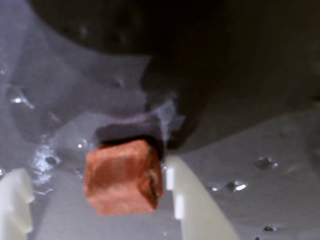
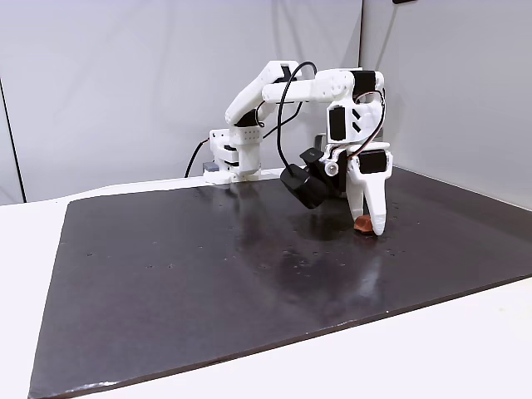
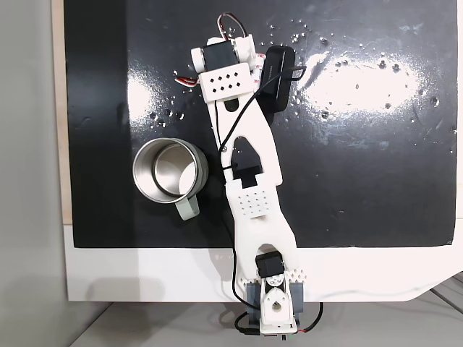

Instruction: Grasp a cube and put it in the cup.

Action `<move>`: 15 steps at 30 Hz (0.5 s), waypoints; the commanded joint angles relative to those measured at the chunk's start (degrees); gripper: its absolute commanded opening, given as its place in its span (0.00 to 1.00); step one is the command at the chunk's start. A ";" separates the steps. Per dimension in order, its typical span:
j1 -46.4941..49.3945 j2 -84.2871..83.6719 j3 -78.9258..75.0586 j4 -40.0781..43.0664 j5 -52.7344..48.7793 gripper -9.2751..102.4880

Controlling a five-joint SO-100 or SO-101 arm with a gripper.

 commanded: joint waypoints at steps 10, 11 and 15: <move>0.70 -1.41 -5.36 0.70 -0.62 0.24; 0.70 -1.49 -5.45 0.70 -0.62 0.21; 0.97 -1.58 -5.80 0.70 -0.88 0.12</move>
